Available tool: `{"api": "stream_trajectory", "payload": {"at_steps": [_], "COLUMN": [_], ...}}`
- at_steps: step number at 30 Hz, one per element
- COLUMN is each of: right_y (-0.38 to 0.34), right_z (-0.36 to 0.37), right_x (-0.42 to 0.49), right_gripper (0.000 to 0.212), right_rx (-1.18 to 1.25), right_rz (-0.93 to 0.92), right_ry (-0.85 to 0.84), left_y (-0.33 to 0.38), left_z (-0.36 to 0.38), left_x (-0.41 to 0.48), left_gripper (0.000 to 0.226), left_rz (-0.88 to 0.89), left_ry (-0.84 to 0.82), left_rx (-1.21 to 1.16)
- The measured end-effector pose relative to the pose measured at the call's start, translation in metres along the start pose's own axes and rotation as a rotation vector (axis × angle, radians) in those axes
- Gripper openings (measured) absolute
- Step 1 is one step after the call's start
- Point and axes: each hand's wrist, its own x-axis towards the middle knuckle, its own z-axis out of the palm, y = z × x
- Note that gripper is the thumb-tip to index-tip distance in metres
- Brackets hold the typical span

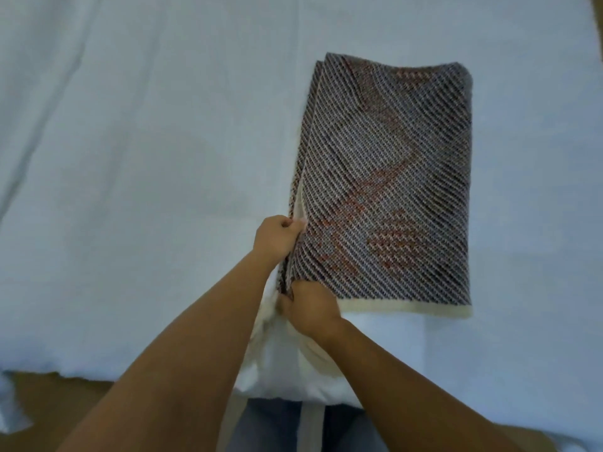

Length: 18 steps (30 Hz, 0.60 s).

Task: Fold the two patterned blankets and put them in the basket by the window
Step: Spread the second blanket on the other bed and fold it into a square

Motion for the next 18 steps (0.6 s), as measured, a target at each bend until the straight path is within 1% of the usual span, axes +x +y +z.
{"api": "stream_trajectory", "payload": {"at_steps": [3, 6, 8, 10, 12, 14, 15, 18], "right_y": [-0.011, -0.017, -0.014, -0.010, -0.003, 0.008, 0.015, 0.042], "right_z": [-0.002, 0.000, 0.004, 0.005, -0.004, -0.025, -0.040, -0.092], "right_x": [0.004, 0.009, 0.011, 0.012, 0.016, 0.022, 0.027, 0.048], "right_gripper": [0.029, 0.029, 0.032, 0.037, 0.038, 0.033, 0.029, 0.023], "right_rx": [0.049, 0.108, 0.215, 0.353, 0.402, 0.385, 0.400, 0.459], "right_rz": [0.002, -0.007, 0.044, 0.110, 0.121, 0.098, 0.086, 0.046], "right_ry": [-0.020, -0.042, -0.135, -0.202, -0.147, -0.027, 0.030, 0.138], "left_y": [0.005, 0.007, 0.007, 0.011, 0.019, 0.032, 0.040, 0.064], "left_z": [0.005, 0.004, 0.002, 0.001, 0.001, 0.003, 0.005, 0.010], "left_x": [0.000, 0.006, 0.011, 0.016, 0.021, 0.027, 0.032, 0.050], "left_gripper": [0.045, 0.036, 0.034, 0.035, 0.033, 0.025, 0.025, 0.048], "left_rz": [0.077, 0.159, 0.151, 0.119, 0.106, 0.092, 0.081, 0.021], "left_ry": [-0.020, -0.028, -0.031, -0.029, -0.016, -0.012, -0.006, 0.022], "left_rx": [0.031, 0.159, 0.264, 0.296, 0.300, 0.296, 0.278, 0.212]}}
